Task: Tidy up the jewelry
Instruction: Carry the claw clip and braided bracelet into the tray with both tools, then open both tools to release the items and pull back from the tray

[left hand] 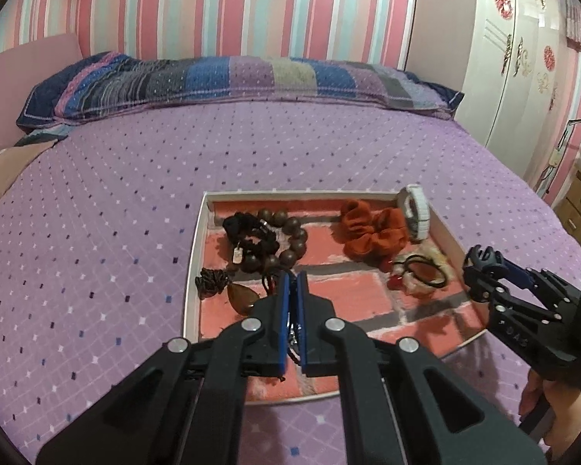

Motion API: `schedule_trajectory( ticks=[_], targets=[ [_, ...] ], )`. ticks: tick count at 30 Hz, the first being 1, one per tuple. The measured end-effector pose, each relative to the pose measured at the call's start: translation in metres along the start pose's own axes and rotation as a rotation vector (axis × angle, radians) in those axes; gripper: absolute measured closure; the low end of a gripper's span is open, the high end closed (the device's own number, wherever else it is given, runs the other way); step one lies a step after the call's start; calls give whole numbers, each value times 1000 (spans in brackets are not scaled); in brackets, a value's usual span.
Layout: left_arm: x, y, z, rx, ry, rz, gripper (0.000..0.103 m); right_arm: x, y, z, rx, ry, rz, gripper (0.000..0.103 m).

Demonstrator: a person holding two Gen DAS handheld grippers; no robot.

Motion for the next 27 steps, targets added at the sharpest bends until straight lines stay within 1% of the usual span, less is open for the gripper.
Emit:
schedule_trajectory(
  ticks=[5, 7, 14, 20, 25, 26, 27],
  targets=[
    [-28, 17, 9, 37, 45, -30, 99, -13, 1, 10, 3, 35, 2, 54],
    [-33, 23, 11, 39, 46, -44, 98, -18, 2, 14, 3, 47, 2, 54],
    [-36, 29, 10, 40, 36, -68, 98, -34, 2, 24, -10, 77, 4, 54],
    [-43, 34, 17, 46, 63, -81, 98, -40, 1, 20, -19, 82, 3, 54],
    [-46, 43, 25, 50, 75, -111, 98, -48, 5, 22, -1, 115, -6, 53],
    [-45, 44, 25, 53, 74, -115, 98, -48, 5, 22, 0, 115, -7, 52],
    [-43, 46, 24, 55, 73, -117, 98, -47, 6, 22, 0, 115, -15, 46]
  ],
)
Point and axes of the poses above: each gripper's, at about its wrist camera, not at the fingertips, and x roughly against the way its jaws point, y to its left, z to its underside, the point moved 6 cm from there along -x, roughly the way its jaws point, and after that the axes turned 12 degrees about x, right-handed, at the moved point
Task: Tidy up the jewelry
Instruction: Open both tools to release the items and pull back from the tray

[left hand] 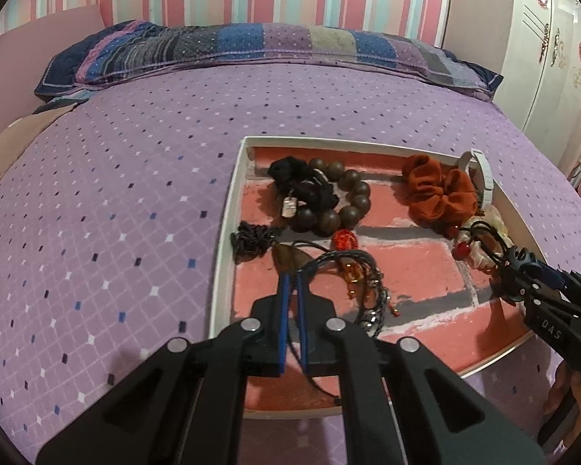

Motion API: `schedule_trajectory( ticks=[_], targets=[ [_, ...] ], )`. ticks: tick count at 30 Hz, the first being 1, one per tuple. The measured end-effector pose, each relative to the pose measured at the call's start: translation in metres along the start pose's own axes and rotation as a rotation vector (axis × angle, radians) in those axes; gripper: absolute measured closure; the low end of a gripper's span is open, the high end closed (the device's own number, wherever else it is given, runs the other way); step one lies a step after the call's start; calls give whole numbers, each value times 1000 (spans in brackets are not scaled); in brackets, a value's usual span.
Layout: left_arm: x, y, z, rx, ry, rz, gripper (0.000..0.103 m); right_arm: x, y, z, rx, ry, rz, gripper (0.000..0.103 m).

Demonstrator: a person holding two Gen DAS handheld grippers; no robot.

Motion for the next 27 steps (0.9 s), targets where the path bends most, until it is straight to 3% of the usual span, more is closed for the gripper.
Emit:
schedule_trajectory(
  ticks=[3, 9, 10, 11, 13, 18, 20, 27],
  targets=[
    [8, 4, -1, -3, -1, -6, 97, 5, 2, -1, 9, -5, 0, 29],
    [40, 11, 3, 6, -10, 1, 95, 32, 2, -6, -8, -46, -7, 11],
    [47, 12, 4, 8, -11, 4, 78, 42, 2, -6, -10, -59, -4, 9],
    [57, 15, 7, 13, -24, -1, 41, 50, 1, -6, -9, -71, 1, 6],
    [81, 22, 10, 21, -102, -33, 18, 71, 2, -3, -5, -101, 12, 4],
    [120, 33, 33, 33, -103, -6, 17, 120, 10, 17, 9, -127, 21, 4],
    [139, 37, 44, 28, -125, -22, 11, 138, 15, 26, 16, -143, 33, 4],
    [197, 44, 92, 5, -159, -61, 5, 204, 32, 60, 16, -209, 56, 4]
  ],
)
Point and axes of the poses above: each gripper's, at about its wrist camera, not at the fingertips, and x roughly against the way its jaws point, y to its left, z to its underside, the point moved 6 cm from there along -x, roughly the way its jaws point, and after that the axes turned 12 degrees about x, right-handed, at the moved point
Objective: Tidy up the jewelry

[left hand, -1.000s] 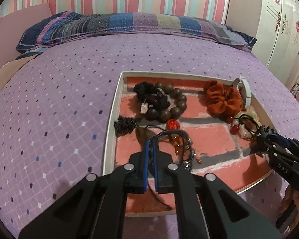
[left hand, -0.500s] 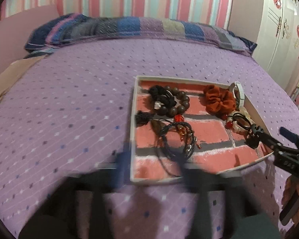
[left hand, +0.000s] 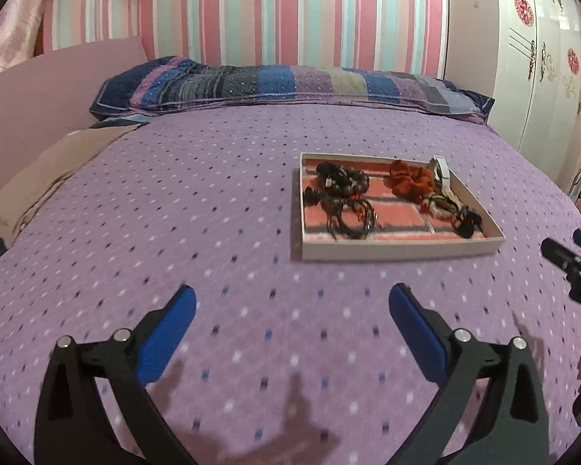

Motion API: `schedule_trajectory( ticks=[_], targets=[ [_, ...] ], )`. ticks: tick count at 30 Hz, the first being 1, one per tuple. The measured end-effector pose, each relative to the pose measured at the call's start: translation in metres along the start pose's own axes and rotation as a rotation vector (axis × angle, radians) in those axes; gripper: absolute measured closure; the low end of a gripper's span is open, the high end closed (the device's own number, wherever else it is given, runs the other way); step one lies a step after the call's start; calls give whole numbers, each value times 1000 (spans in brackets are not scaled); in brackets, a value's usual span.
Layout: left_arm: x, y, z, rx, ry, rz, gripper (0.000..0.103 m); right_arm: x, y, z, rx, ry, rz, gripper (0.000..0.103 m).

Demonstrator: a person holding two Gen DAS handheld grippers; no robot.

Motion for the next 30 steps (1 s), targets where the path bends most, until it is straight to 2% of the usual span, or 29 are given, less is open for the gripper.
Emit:
schedule_trajectory(
  ticks=[10, 15, 18, 22, 30],
  targets=[
    [77, 7, 45, 22, -40, -11, 4, 78, 15, 42, 23, 2, 44, 4],
    [104, -7, 60, -27, -48, 3, 4, 106, 17, 61, -26, 6, 13, 4],
    [119, -17, 66, -43, -59, 12, 4, 123, 20, 66, -19, -12, 25, 4],
    [130, -21, 71, -22, -48, 49, 4, 138, 25, 70, -6, -28, 35, 4],
    [136, -17, 73, -4, -51, 43, 4, 148, 31, 78, 2, -26, 36, 4]
  ],
)
Point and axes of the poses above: each gripper's, at about its wrist camera, not at the fingertips, and x roughly against the way its jaws point, y to its left, z to its underside, the point moved 6 cm from there along -x, roughly the way its jaws point, and after that the axes turned 12 degrees about x, right-handed, at the moved point
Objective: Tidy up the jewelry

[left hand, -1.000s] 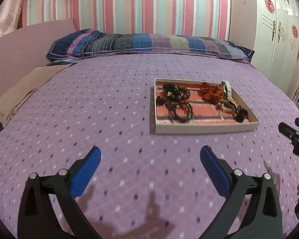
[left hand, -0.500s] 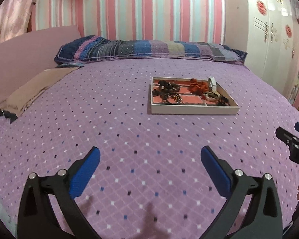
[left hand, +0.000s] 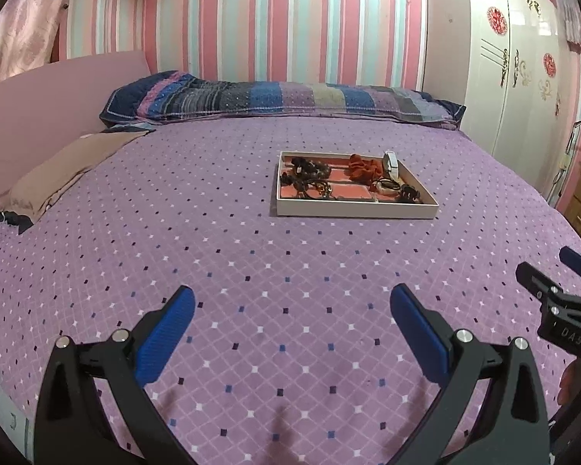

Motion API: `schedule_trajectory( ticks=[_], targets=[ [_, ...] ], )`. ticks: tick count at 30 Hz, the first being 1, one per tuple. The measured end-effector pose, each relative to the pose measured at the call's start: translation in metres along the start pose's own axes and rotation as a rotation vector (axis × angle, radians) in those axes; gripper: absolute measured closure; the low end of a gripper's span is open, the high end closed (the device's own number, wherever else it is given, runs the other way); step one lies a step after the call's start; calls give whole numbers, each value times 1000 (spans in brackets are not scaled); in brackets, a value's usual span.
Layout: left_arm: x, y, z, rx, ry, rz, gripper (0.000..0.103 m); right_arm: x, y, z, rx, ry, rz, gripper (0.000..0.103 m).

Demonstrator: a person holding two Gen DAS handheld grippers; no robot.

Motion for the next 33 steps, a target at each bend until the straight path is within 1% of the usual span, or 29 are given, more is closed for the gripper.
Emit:
schedule_trajectory(
  ticks=[3, 11, 18, 33],
  targets=[
    [2, 1, -2, -10, -19, -20, 4, 0, 0, 0, -4, 3, 4, 4],
    [3, -1, 1, -34, -37, -42, 4, 4, 1, -4, -14, -4, 4, 4],
    [2, -3, 3, -40, -31, -47, 4, 7, -2, -6, -25, -9, 9, 4],
    [6, -3, 1, -43, -45, -50, 4, 16, 0, -10, -27, -26, 10, 4]
  ],
)
Point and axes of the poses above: each gripper's, at about its wrist camera, not at the fingertips, and x roughly against the way its jaws point, y to its left, z to its underside, the point moved 6 cm from there along -x, roughly the way its jaws point, and after that the axes turned 12 degrees about x, right-handed, at the moved point
